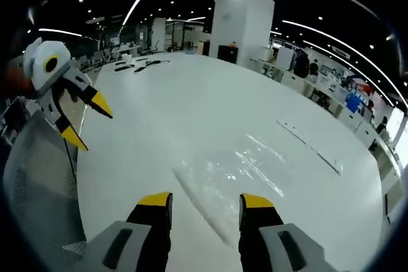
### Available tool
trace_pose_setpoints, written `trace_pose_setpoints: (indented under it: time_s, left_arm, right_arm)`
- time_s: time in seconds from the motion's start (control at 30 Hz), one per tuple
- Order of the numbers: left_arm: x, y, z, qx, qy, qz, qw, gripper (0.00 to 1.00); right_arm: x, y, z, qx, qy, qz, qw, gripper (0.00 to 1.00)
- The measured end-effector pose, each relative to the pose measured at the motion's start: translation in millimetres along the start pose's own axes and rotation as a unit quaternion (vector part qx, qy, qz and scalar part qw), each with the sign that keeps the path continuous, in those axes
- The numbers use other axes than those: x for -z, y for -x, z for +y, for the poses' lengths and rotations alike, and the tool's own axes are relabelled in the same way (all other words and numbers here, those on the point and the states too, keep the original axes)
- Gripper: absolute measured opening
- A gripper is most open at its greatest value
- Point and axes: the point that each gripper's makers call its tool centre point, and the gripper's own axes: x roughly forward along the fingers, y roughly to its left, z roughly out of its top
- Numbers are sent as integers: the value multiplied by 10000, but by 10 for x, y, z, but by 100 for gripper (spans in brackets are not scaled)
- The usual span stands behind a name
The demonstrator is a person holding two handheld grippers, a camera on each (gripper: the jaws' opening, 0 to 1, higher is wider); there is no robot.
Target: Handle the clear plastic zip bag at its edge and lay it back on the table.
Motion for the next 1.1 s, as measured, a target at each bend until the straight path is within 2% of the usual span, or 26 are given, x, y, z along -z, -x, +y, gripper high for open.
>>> trace_pose_setpoints:
  time_s: [0.1, 0.17, 0.37, 0.5, 0.6, 0.67, 0.83, 1.1]
  left_arm:
    - [26, 12, 78, -184, 345, -27, 9992, 54]
    - [-10, 59, 76, -231, 538, -75, 9983, 58]
    - [130, 43, 144, -204, 866, -113, 9960, 65]
    - [146, 77, 135, -214, 1050, -204, 9940, 71]
    - [102, 108, 74, -165, 1310, -360, 9906, 79]
    - [128, 116, 76, -169, 1385, -451, 9892, 83]
    - [130, 167, 10, -188, 1402, -477, 9888, 85]
    - [243, 211, -8, -289, 1576, -477, 9859, 87]
  right_arm:
    - [24, 44, 16, 41, -256, -61, 9996, 46]
    - [-3, 86, 41, 85, -439, -197, 9988, 52]
    - [-17, 175, 135, 93, -690, -429, 9967, 58]
    - [-19, 234, 186, 126, -888, -592, 9942, 69]
    - [10, 377, 318, 190, -1130, -763, 9905, 75]
    - [29, 398, 297, 205, -1148, -806, 9899, 79]
    - [126, 484, 390, 271, -1273, -781, 9884, 82]
    - [264, 660, 497, 563, -1391, -834, 9852, 83]
